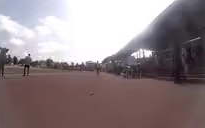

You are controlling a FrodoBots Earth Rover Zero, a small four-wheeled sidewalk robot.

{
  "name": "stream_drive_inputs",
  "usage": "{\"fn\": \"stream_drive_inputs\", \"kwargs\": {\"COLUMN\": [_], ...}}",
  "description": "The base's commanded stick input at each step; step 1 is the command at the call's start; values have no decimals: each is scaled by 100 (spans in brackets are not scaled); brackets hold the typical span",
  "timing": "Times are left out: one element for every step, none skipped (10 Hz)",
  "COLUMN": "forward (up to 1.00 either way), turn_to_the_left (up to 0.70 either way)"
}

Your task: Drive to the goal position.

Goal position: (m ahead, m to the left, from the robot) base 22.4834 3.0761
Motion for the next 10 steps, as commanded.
{"fn": "stream_drive_inputs", "kwargs": {"forward": [70, 70, 70, 70, 70, 70, 70, 70, 70, 70], "turn_to_the_left": [0, 0, 0, 0, 0, 0, 0, 0, 0, 0]}}
